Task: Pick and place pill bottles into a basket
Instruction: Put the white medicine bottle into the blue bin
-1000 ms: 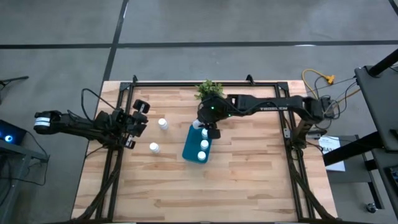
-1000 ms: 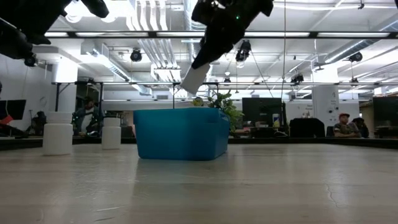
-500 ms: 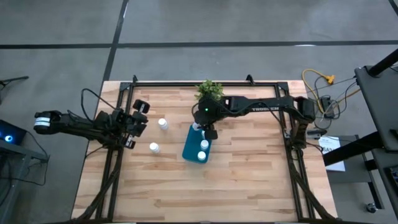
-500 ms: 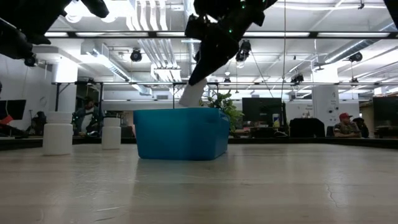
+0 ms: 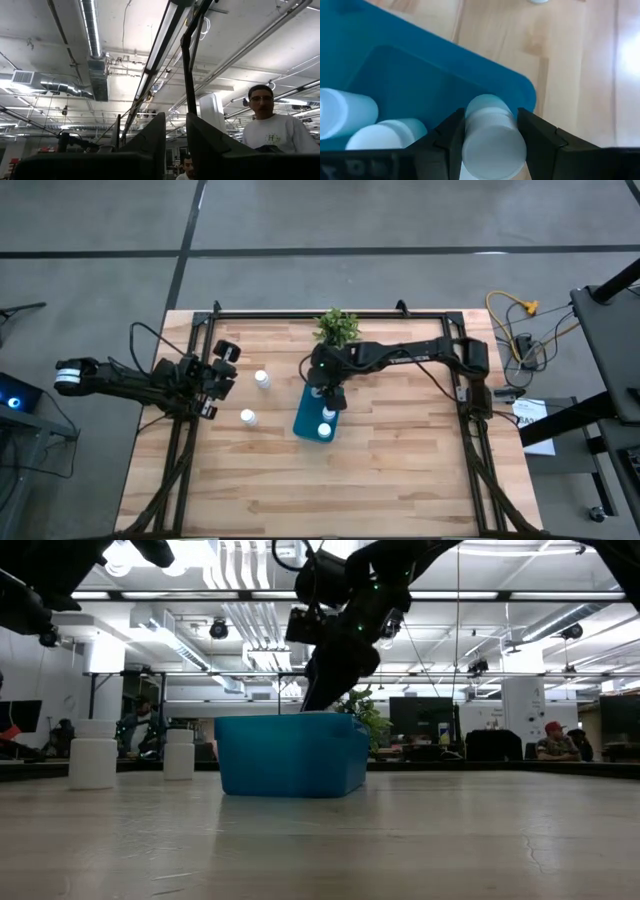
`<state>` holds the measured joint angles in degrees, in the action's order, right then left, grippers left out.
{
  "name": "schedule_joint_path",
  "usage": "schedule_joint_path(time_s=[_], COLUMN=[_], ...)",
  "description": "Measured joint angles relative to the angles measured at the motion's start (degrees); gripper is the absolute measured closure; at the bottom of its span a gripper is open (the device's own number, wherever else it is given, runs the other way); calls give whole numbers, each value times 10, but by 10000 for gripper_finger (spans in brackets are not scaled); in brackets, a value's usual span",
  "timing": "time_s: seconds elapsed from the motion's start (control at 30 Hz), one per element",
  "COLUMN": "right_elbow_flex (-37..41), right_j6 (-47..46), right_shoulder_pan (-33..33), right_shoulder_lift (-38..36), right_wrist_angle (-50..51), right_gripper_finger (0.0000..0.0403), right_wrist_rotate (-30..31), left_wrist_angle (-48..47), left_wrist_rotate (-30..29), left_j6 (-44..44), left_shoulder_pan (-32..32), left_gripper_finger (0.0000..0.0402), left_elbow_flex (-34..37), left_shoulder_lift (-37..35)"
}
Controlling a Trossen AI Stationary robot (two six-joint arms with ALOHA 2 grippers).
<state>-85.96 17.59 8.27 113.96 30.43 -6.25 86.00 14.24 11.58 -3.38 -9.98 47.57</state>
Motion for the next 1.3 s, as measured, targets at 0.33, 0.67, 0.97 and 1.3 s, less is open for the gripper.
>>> schedule_joint_path(time_s=[0.33, 0.67, 0.97, 1.3], right_elbow_flex=[1, 0, 0, 0], right_j6=[4, 6, 16, 19], right_shoulder_pan=[0, 0, 0, 0], right_shoulder_lift=[14, 14, 14, 13], right_wrist_angle=[-11, -9, -8, -8], right_gripper_finger=[257, 257, 254, 230], right_wrist_rotate=[-3, -3, -3, -3], left_wrist_angle=[0, 0, 0, 0], left_wrist_rotate=[0, 0, 0, 0], left_j6=[0, 0, 0, 0], left_shoulder_pan=[0, 0, 0, 0], left_gripper_finger=[342, 342, 342, 342], left_elbow_flex=[0, 0, 0, 0], left_shoulder_lift=[0, 0, 0, 0])
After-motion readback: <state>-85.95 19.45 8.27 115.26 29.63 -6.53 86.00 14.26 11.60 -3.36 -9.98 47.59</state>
